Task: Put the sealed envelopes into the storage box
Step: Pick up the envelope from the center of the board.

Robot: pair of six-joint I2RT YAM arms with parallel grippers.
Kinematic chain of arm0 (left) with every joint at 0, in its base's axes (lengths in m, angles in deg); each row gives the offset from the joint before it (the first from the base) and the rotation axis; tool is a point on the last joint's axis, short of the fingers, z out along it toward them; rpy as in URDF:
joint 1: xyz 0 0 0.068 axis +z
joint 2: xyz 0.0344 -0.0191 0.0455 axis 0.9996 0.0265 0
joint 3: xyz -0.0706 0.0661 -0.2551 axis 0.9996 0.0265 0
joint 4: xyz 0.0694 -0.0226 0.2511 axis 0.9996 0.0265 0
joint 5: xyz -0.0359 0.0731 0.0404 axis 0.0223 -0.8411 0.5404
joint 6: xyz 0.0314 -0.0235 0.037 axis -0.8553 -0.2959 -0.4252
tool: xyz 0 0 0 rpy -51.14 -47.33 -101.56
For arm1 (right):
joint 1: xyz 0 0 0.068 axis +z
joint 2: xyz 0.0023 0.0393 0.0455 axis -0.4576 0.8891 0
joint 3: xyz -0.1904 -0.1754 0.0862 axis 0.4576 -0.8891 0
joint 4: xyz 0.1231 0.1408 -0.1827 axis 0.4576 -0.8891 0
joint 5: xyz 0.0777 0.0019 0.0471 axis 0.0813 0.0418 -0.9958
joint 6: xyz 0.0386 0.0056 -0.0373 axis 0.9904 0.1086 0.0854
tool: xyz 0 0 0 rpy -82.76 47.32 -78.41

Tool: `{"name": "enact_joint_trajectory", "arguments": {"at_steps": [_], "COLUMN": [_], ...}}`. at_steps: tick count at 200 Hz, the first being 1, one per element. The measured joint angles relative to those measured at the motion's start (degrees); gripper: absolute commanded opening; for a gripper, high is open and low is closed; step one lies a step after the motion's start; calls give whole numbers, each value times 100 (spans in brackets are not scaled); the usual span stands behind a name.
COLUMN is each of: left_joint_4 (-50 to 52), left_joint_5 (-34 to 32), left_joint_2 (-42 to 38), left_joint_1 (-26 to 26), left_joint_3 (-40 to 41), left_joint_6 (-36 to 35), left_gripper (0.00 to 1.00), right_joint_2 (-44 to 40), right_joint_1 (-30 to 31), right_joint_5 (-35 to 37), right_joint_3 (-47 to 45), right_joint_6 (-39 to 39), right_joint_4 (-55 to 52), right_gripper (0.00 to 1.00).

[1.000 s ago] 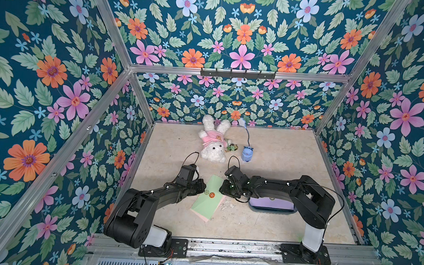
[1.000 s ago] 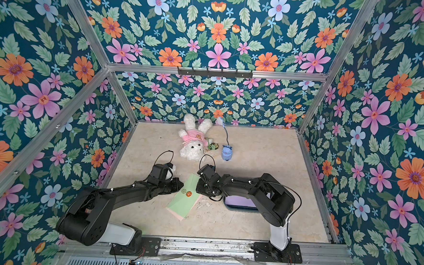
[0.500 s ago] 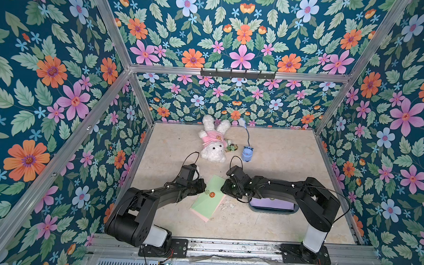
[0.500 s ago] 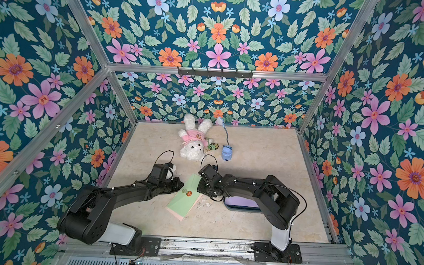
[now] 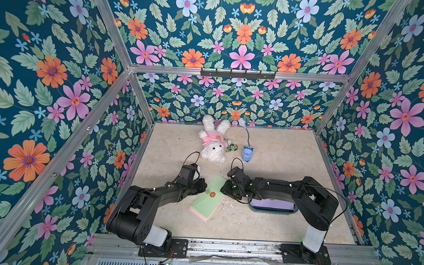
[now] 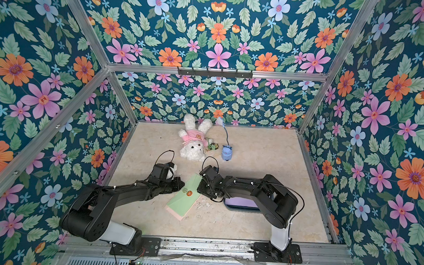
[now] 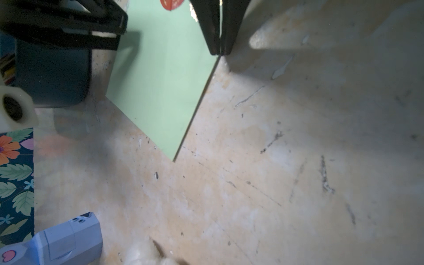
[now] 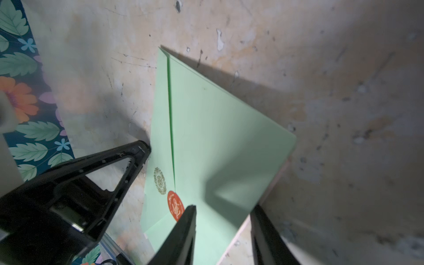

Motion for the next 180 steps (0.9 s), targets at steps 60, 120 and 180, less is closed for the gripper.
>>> {"name": "enact_joint_trajectory", "arguments": {"at_steps": [60,120,180], "left_joint_4": [15,105,444], "left_joint_5": [-2,90,122], "left_joint_2": [-31,-160,-1056], "left_joint_1": [0,-4,-2], "left_joint_3": [11,42,-26], "left_joint_6": [0,13,140], "left_gripper": [10,23,46], "right_joint_2": [-4,46,-544], "right_joint_1": [-28,-42,-46], "right_joint_5": [-302,-442,-334], "right_joint_3": [142,116,-15], "right_joint_6": [101,114,-236], "right_joint_4": [518,715,955], "right_gripper": [35,9,0]}}
